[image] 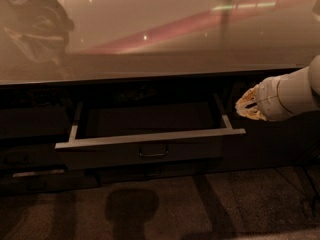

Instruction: Open top drawer

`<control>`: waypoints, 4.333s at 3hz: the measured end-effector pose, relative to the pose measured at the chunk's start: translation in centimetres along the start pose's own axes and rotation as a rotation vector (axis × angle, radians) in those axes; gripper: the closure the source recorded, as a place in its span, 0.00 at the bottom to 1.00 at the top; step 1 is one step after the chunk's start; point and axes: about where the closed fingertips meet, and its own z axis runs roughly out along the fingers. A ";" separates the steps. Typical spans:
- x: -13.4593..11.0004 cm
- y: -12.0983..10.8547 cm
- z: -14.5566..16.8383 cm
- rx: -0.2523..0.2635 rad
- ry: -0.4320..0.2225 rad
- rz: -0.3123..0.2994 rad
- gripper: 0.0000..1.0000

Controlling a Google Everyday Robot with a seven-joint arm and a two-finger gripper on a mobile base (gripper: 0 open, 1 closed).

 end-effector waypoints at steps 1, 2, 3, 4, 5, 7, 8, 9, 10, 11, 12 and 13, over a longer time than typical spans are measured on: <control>0.0 0.0 0.0 0.000 0.000 0.000 1.00; 0.5 -0.3 1.0 -0.022 -0.001 0.017 1.00; 3.0 -0.5 4.7 -0.111 0.022 0.065 1.00; 3.8 -0.7 9.8 -0.214 0.007 0.071 1.00; 4.2 -0.7 12.8 -0.275 -0.005 0.074 1.00; 3.9 -0.5 13.5 -0.296 0.013 0.063 1.00; -0.9 -1.3 15.6 -0.334 0.035 -0.066 1.00; -5.3 -0.4 18.4 -0.415 0.029 -0.196 1.00; -7.5 0.2 19.9 -0.459 0.026 -0.267 1.00; -7.6 0.2 19.9 -0.459 0.025 -0.269 1.00; -7.0 1.0 20.0 -0.413 0.021 -0.287 1.00; -6.4 2.1 20.3 -0.366 0.019 -0.306 1.00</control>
Offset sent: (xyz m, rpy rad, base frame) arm 0.0217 -0.0070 -0.0113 0.0084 0.0537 -0.0291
